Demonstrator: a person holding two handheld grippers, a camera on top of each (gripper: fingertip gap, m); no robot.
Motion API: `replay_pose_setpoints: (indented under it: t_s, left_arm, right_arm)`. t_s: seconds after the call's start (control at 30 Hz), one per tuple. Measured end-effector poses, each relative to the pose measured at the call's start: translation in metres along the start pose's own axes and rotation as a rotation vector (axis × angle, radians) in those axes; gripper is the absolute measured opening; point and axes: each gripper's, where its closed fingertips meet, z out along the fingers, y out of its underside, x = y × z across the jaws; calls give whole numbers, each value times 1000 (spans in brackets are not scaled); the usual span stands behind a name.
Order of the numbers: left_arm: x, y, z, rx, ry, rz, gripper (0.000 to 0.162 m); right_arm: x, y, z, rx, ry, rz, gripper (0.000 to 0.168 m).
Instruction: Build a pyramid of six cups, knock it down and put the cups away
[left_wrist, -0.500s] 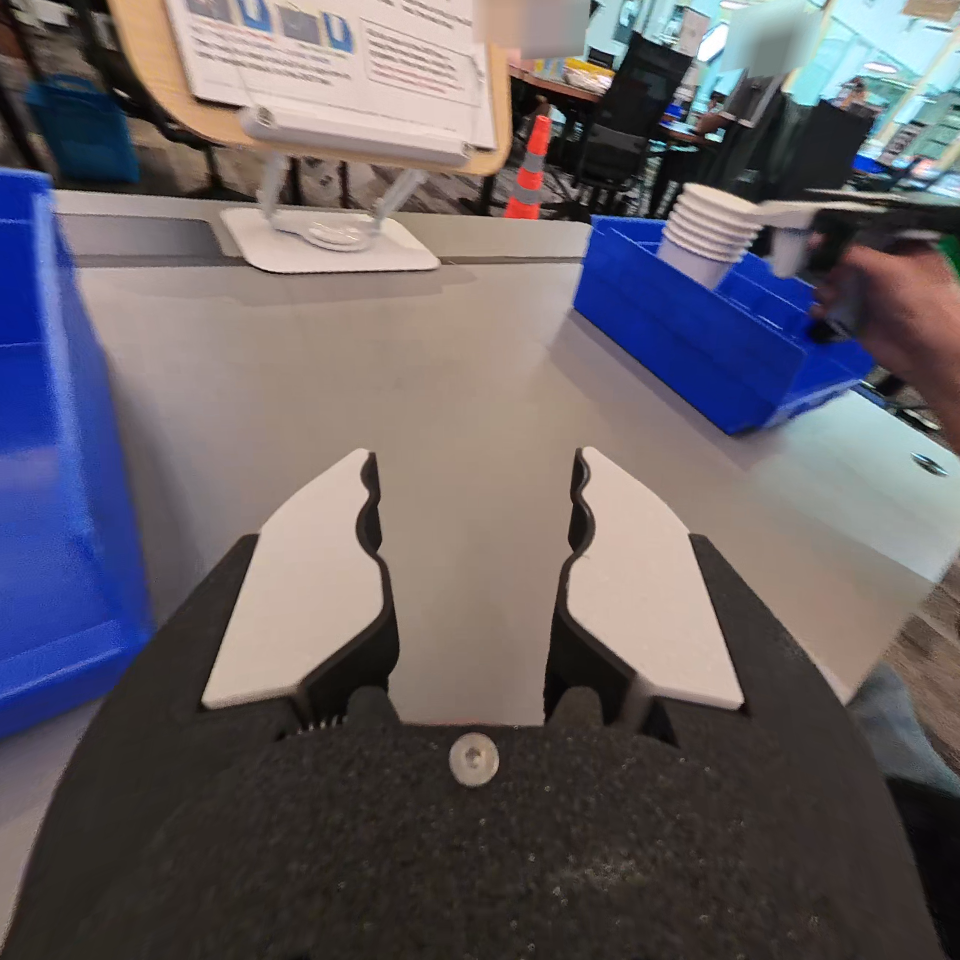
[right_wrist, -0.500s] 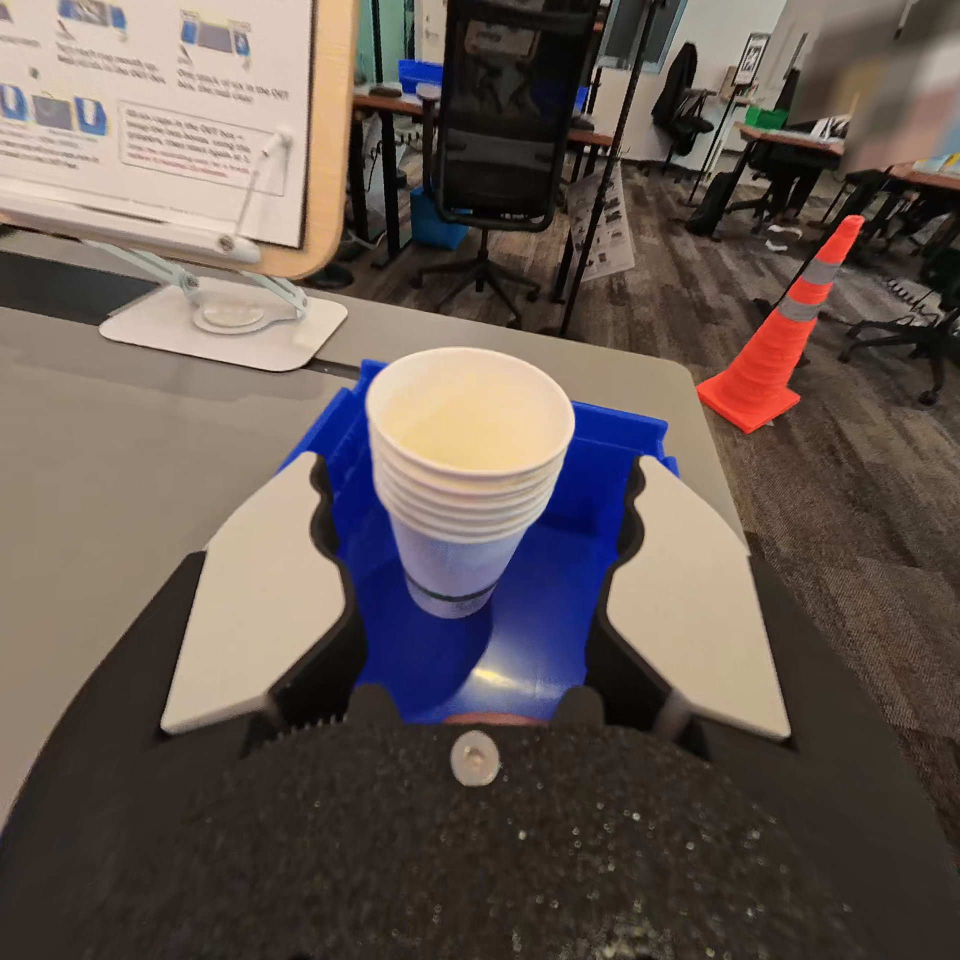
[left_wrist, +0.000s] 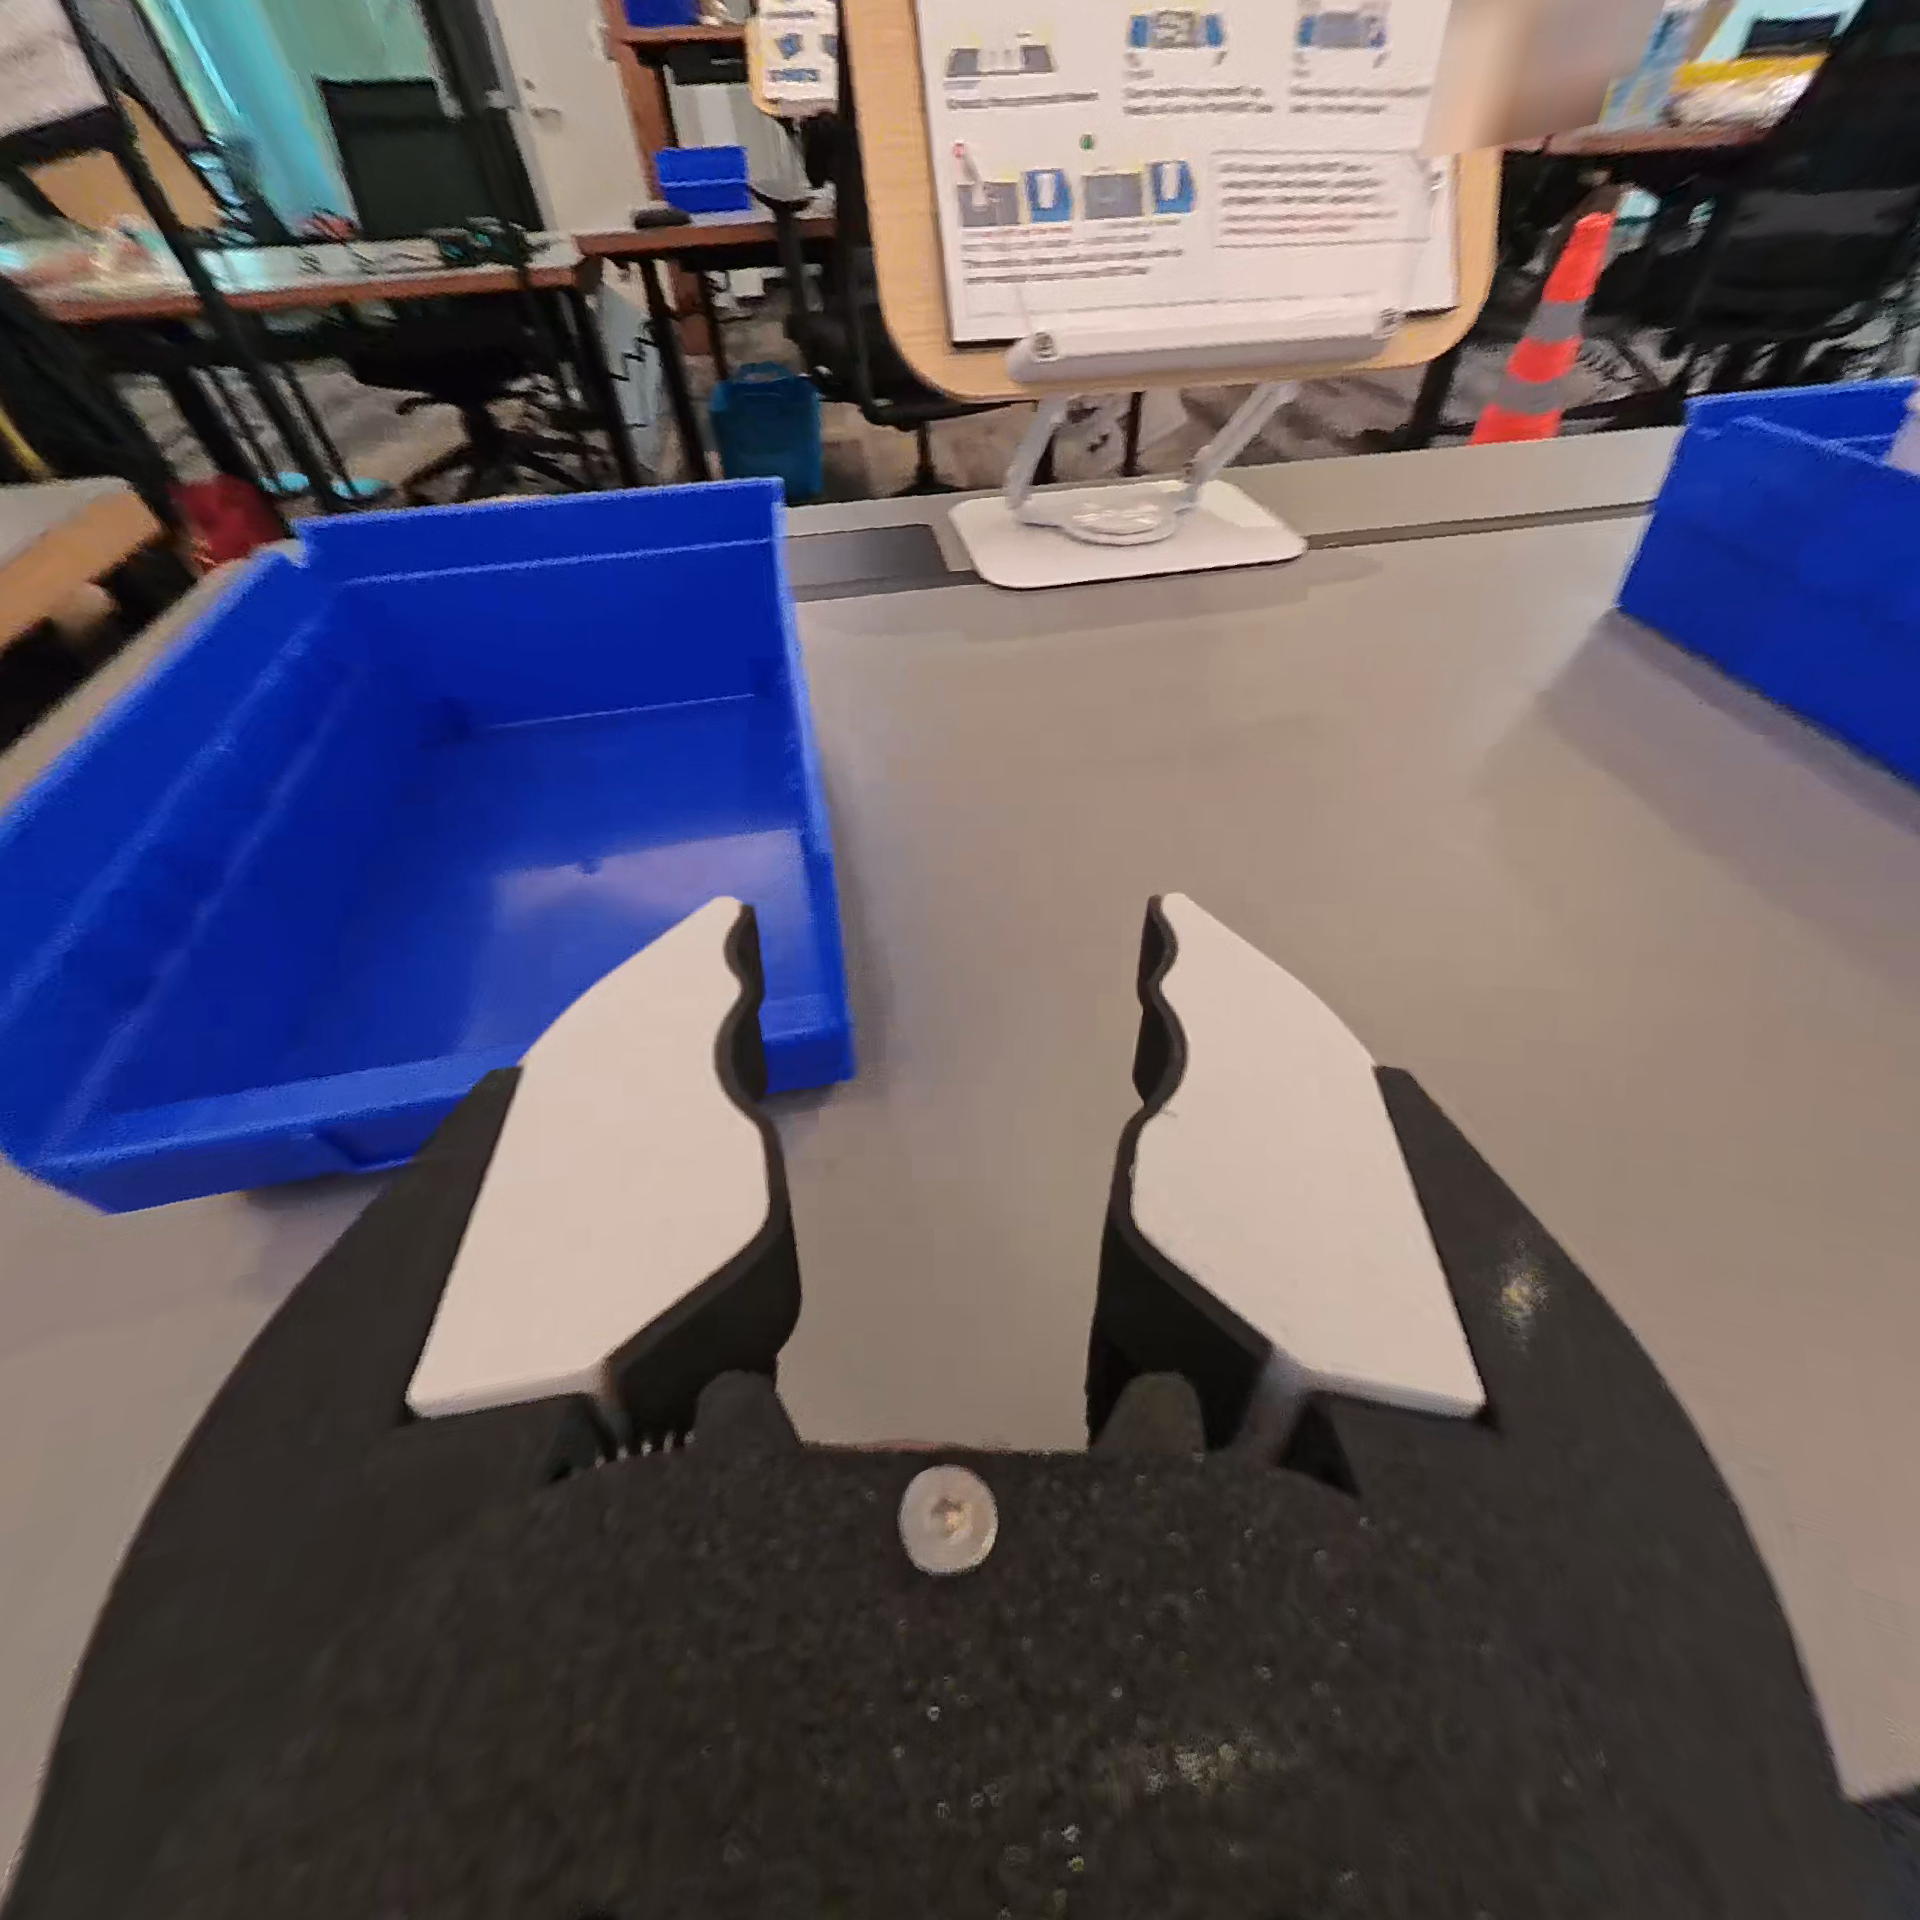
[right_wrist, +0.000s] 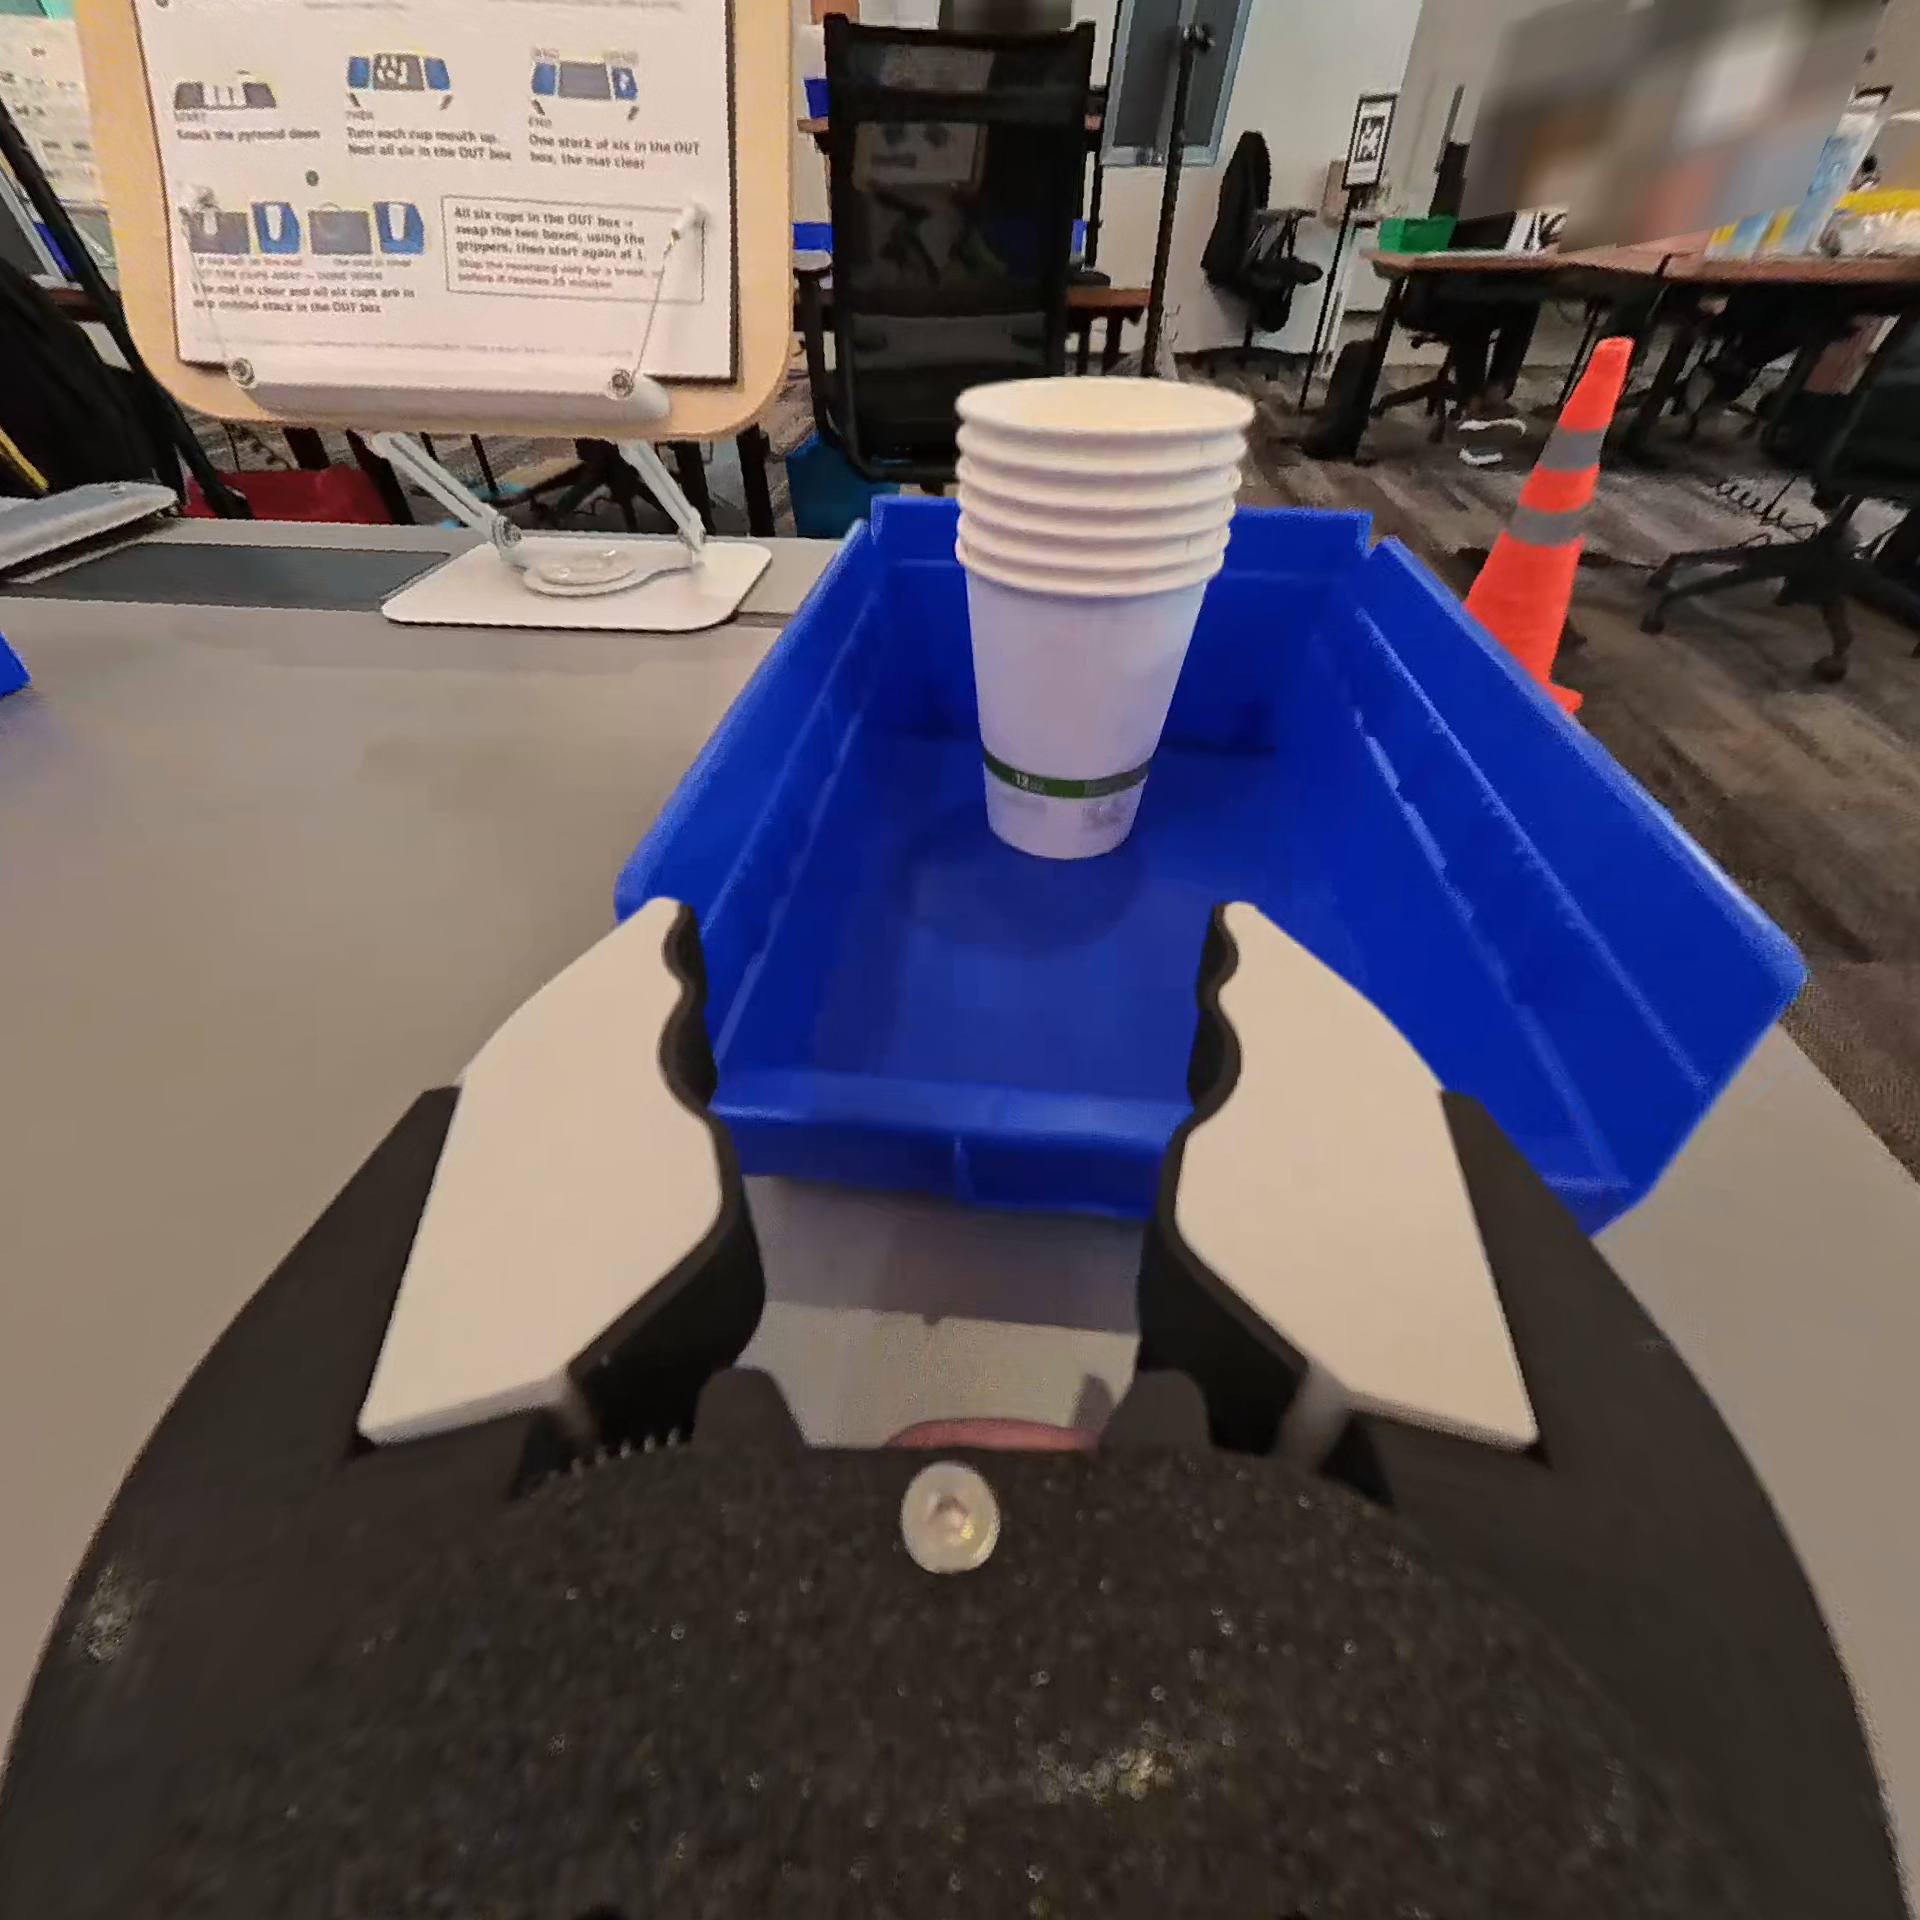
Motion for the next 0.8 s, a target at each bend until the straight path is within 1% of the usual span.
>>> replay_pose_setpoints:
  t_s: [0.17, 0.23, 0.37, 0.63, 0.8]
  left_arm:
    - [-21, 13, 2, -38, -45, 6, 70]
    - [-30, 16, -1, -37, -76, 1, 69]
    - [-34, 17, -5, -32, -76, -33, 69]
    - [-41, 22, -4, -57, -104, -5, 69]
    - [-43, 24, -3, -63, -107, -17, 70]
  right_arm:
    - [1, 10, -4, -25, -20, 44, 90]
    - [5, 12, -6, -25, 0, 32, 90]
    - [8, 13, -9, -25, 9, 18, 90]
    - [3, 15, -6, -37, -11, 4, 90]
    - [2, 16, -6, -42, -18, 4, 90]
